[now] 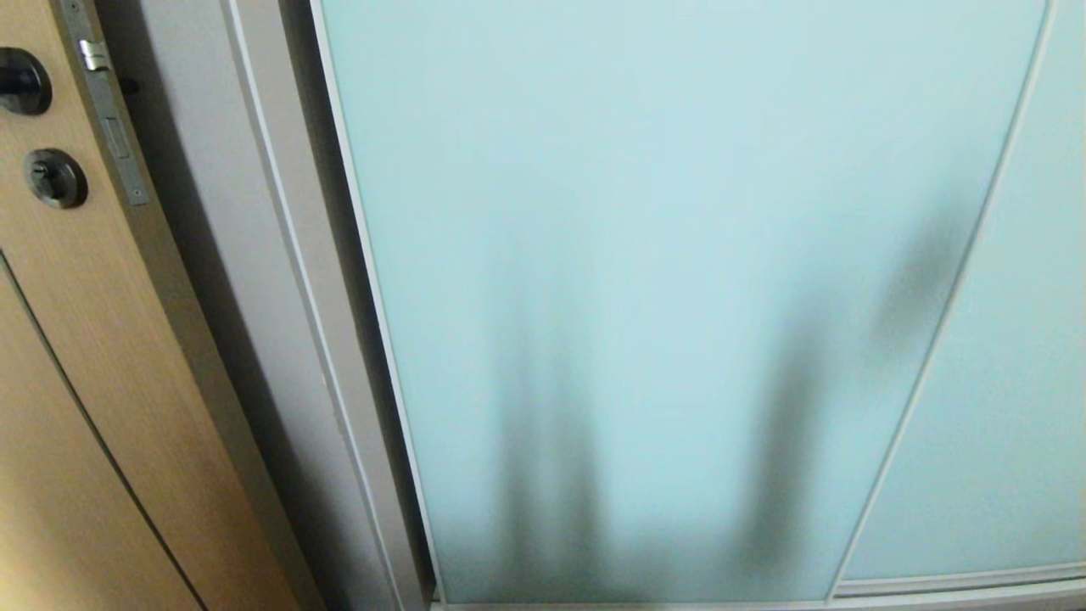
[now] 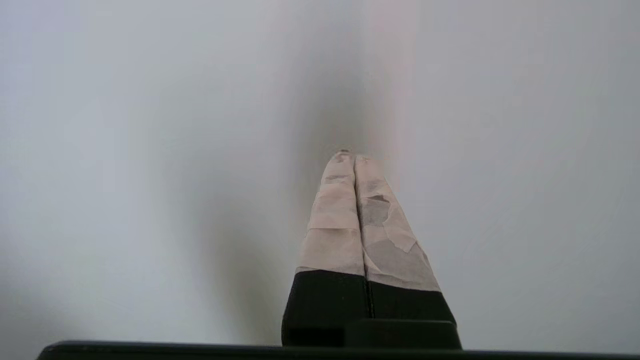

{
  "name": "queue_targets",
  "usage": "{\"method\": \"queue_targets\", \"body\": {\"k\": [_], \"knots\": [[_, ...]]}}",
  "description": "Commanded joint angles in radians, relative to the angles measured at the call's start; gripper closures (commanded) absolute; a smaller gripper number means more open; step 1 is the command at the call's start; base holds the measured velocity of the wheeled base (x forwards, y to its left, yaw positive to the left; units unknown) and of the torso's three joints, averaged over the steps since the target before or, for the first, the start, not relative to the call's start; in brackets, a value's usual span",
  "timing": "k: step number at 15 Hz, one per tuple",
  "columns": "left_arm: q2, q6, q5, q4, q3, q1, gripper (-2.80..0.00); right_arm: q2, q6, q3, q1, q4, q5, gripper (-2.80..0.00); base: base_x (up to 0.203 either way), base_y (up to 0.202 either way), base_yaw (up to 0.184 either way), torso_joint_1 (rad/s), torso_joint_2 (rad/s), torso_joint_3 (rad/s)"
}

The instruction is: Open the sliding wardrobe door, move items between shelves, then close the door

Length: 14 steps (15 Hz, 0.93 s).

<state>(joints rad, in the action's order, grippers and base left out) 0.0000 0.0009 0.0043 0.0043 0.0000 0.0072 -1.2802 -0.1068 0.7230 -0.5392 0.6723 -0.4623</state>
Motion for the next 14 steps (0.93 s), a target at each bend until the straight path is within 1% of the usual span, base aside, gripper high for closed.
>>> {"method": "queue_targets", "body": {"k": [1, 3, 4, 6, 7, 8, 12, 14], "knots": [[0.002, 0.000, 0.000, 0.000, 0.002, 0.000, 0.00, 0.247, 0.091, -0.234, 0.195, 0.005, 0.031, 0.00, 0.000, 0.000, 0.000, 0.000, 0.00, 0.000], [0.002, 0.001, 0.000, 0.000, 0.002, 0.000, 0.00, 0.404, 0.164, -0.413, 0.336, 0.005, 0.084, 0.00, 0.000, 0.000, 0.000, 0.000, 0.00, 0.000], [0.002, 0.000, 0.000, 0.000, 0.002, 0.000, 0.00, 0.478, 0.183, -0.494, 0.383, 0.002, 0.113, 0.00, 0.000, 0.000, 0.000, 0.000, 0.00, 0.000], [0.002, 0.001, 0.000, 0.000, 0.001, 0.000, 0.00, 0.636, 0.203, -0.660, 0.453, -0.013, 0.173, 0.00, 0.000, 0.000, 0.000, 0.000, 0.00, 0.000], [0.002, 0.000, 0.000, 0.000, 0.001, 0.000, 0.00, 0.708, 0.207, -0.689, 0.479, -0.050, 0.198, 0.00, 0.000, 0.000, 0.000, 0.000, 0.00, 0.000], [0.002, -0.001, 0.000, 0.000, 0.002, 0.000, 0.00, 0.787, 0.208, -0.701, 0.499, -0.114, 0.224, 0.00, 0.000, 0.000, 0.000, 0.000, 0.00, 0.000], [0.002, 0.000, 0.000, 0.000, 0.001, 0.000, 0.00, 1.081, 0.197, -0.713, 0.531, -0.494, 0.280, 0.00, 0.000, 0.000, 0.000, 0.000, 0.00, 0.000], [0.002, 0.001, 0.000, 0.000, 0.002, 0.000, 0.00, 1.192, 0.163, -0.688, 0.536, -0.639, 0.294, 0.00, 0.000, 0.000, 0.000, 0.000, 0.00, 0.000]]}}
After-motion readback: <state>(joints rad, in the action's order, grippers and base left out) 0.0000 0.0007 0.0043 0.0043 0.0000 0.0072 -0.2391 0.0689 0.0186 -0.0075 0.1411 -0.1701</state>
